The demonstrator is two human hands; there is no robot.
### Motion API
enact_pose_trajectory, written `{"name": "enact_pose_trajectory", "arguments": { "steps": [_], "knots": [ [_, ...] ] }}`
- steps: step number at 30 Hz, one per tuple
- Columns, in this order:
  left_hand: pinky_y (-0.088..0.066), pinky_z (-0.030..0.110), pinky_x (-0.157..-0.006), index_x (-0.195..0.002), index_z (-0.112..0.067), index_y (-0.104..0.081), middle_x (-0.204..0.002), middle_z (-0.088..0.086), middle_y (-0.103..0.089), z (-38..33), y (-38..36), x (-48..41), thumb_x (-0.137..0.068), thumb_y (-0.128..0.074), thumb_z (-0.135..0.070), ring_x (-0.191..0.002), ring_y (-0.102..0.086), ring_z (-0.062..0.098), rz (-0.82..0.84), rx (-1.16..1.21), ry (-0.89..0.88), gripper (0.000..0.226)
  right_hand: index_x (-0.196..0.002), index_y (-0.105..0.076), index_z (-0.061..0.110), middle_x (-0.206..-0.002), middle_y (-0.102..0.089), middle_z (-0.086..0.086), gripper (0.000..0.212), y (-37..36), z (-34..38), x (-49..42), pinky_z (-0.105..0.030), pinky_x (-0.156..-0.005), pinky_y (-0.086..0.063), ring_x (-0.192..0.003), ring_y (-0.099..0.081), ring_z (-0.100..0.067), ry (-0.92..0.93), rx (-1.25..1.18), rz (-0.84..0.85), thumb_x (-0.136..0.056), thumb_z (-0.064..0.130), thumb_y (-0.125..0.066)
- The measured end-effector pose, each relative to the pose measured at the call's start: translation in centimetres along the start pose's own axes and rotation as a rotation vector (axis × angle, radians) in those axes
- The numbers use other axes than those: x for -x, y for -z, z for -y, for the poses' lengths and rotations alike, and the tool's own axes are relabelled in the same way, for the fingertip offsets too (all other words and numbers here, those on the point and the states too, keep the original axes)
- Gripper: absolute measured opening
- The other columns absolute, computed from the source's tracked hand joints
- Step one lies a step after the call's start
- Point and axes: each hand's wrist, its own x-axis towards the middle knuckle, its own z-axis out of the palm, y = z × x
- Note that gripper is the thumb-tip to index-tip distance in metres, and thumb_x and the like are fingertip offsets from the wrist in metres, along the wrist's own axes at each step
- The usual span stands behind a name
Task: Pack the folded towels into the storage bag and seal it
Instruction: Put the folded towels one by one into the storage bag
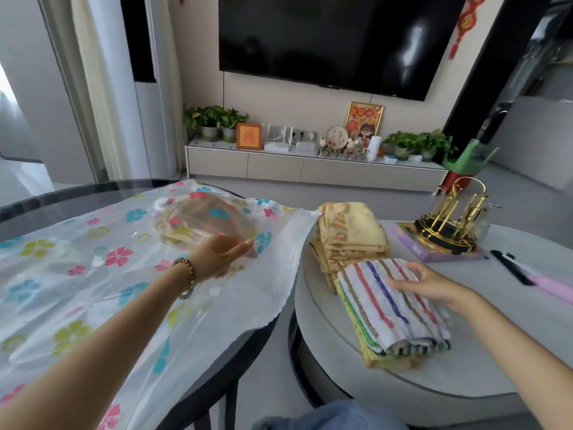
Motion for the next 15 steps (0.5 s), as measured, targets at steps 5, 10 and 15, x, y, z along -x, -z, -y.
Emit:
{"name": "enact_pose_trajectory", "arguments": {
  "steps": [5, 10, 15],
  "knots": [
    [-0.049, 0.030, -0.086, -0.119, -0.022, -0.051, -0.112, -0.007, -0.063, -3.1, -3.1, -0.1, -0.082, -0.064, -0.037, -0.087, -0.059, 0.015, -0.107, -0.574, -0.113, 0.042, -0.110, -0.052, 0.018, -0.100, -0.062, 0.006, 0.044, 0.4, -1.0, 0.7, -0.013, -0.061, -0.045, -0.084, -0.059, -0.001, 0.000, -0.037, 0.071, -0.074, 0.027, -0.077],
    [-0.049, 0.030, -0.081, -0.118, -0.020, -0.053, -0.116, -0.001, -0.064, -6.8, -13.0, -0.7, -0.089, -0.049, -0.044, -0.091, -0.061, 0.018, -0.015, -0.373, -0.221, 0.037, -0.124, -0.040, 0.017, -0.112, -0.054, -0.001, 0.058, 0.4, -2.0, 0.6, -0.017, -0.064, -0.043, -0.092, -0.056, -0.011, -0.027, -0.092, 0.011, -0.078, 0.026, -0.073],
    [-0.054, 0.037, -0.078, -0.130, -0.001, -0.043, -0.105, 0.010, -0.055, -6.7, -20.5, -2.4, -0.094, -0.040, -0.042, -0.091, -0.058, 0.024, 0.383, 0.042, 0.411, 0.054, -0.129, -0.043, 0.015, -0.120, -0.058, -0.004, 0.067, -0.1, -3.3, 0.0, -0.031, -0.085, -0.050, -0.102, -0.060, -0.017, 0.010, -0.177, -0.056, -0.074, 0.033, -0.076]
  ]
}}
